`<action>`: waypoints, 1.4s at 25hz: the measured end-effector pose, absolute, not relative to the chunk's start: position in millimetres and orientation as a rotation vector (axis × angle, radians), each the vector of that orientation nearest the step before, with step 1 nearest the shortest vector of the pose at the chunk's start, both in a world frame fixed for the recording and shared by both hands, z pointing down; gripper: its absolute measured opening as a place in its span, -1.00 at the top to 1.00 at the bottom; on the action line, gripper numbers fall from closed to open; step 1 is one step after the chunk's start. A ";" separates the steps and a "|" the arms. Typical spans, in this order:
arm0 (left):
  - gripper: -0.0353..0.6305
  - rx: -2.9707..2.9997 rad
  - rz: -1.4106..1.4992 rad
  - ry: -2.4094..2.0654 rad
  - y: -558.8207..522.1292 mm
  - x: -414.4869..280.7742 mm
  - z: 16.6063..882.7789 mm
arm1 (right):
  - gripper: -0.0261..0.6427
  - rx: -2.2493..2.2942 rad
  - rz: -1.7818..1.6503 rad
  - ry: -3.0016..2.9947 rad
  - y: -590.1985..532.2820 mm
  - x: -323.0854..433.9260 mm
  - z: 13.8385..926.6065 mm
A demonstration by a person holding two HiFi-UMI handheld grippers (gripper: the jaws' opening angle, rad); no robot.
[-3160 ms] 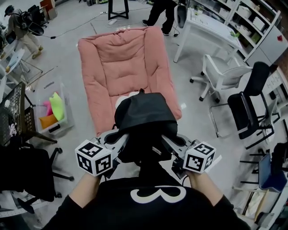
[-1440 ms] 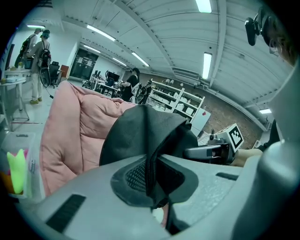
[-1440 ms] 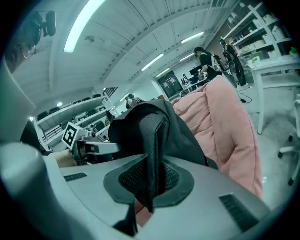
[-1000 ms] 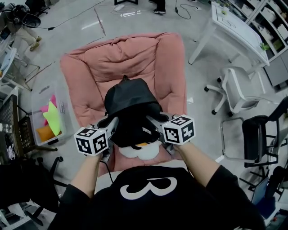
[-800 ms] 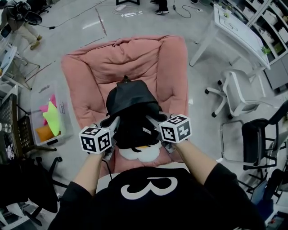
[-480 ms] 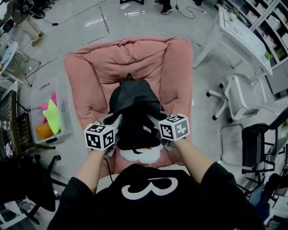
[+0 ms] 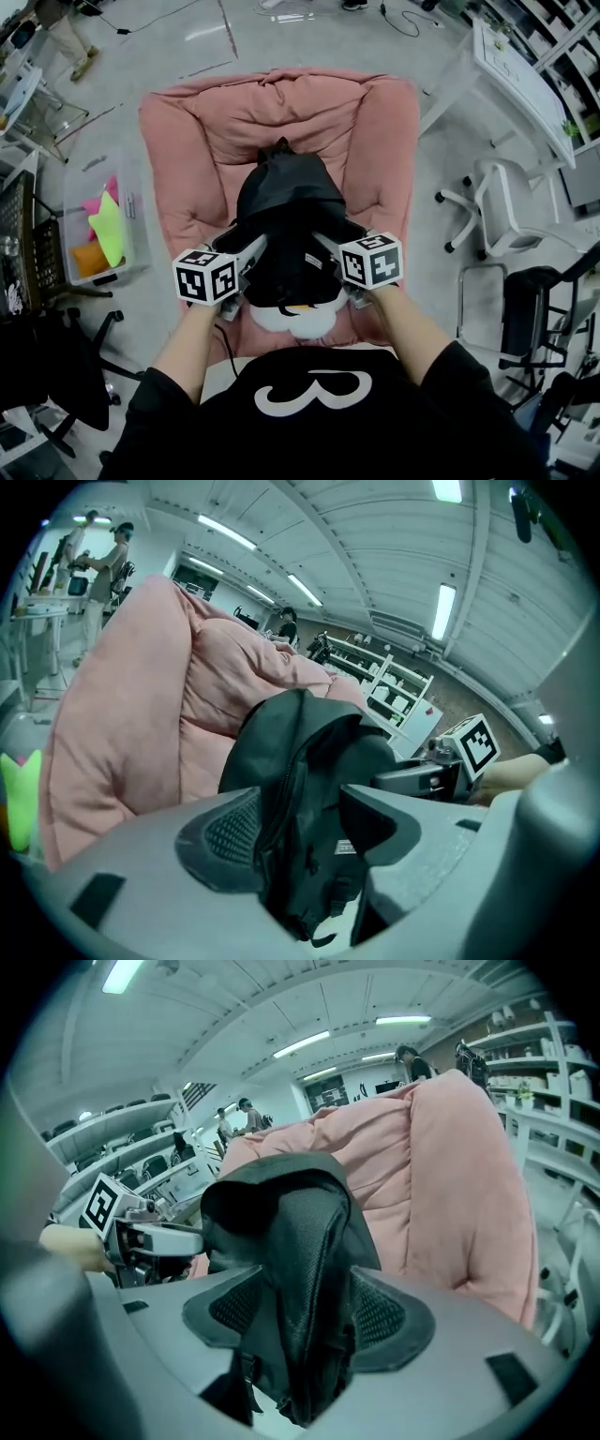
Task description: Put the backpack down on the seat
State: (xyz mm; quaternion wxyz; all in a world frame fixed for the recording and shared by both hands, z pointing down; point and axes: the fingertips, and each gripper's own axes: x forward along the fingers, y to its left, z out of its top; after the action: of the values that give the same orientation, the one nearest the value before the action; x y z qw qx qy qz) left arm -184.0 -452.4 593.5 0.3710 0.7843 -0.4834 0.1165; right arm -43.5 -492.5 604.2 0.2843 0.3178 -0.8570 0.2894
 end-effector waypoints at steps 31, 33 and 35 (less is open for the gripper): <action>0.88 2.282 -0.026 -1.165 -231.4 -110.6 397.0 | 0.91 0.464 0.768 -2.857 -259.0 -45.6 400.1; 0.88 2.286 -0.025 -1.178 -216.4 -107.3 393.2 | 0.91 0.457 0.744 -2.873 -242.7 -44.4 392.3; 0.88 2.275 -0.034 -1.189 -203.4 -104.8 391.6 | 0.91 0.451 0.737 -2.878 -227.4 -42.1 389.0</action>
State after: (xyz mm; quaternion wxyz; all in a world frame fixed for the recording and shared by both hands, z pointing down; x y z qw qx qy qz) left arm -104.8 -203.4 391.6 0.2833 0.8498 -0.4443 -0.0126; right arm -42.1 -227.4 389.0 0.0682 0.1496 -0.9556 0.2446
